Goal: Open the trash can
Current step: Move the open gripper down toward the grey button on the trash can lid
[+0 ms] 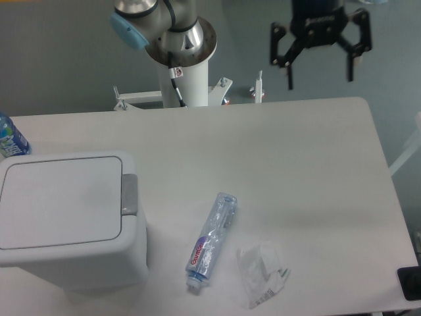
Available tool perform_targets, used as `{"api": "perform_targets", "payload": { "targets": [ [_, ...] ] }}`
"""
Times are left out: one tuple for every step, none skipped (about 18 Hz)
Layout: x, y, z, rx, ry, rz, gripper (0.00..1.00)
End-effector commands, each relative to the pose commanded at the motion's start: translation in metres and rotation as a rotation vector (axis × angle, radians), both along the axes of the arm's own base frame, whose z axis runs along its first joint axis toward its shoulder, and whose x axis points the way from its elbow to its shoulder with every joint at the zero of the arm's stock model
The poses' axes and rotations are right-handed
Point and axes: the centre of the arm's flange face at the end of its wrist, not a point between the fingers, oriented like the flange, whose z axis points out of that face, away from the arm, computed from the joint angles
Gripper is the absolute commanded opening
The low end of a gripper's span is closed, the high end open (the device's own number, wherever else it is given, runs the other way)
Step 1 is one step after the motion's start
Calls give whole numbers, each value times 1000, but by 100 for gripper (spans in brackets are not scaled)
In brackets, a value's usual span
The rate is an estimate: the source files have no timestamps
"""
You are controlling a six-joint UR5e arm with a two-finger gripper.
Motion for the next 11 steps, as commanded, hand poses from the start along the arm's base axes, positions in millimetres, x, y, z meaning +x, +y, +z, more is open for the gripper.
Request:
{"api": "perform_targets", "payload": {
  "targets": [
    [9,13,-2,21,-32,3,100],
    [20,25,-1,57,-71,4,100],
    [26,36,-5,92,-127,16,100],
    [28,42,-10,123,-185,45,100],
    [29,47,-13,154,-242,79,100],
    [31,55,-19,179,-304,107,100],
    [33,61,-21,205,-352,121,100],
    [34,66,-25,213,-383,126,100],
    [35,69,-30,210,-398,122,100],
    [40,73,-33,205,-404,112,100],
    [43,80,-40,196,-416,101,100]
  ]
}}
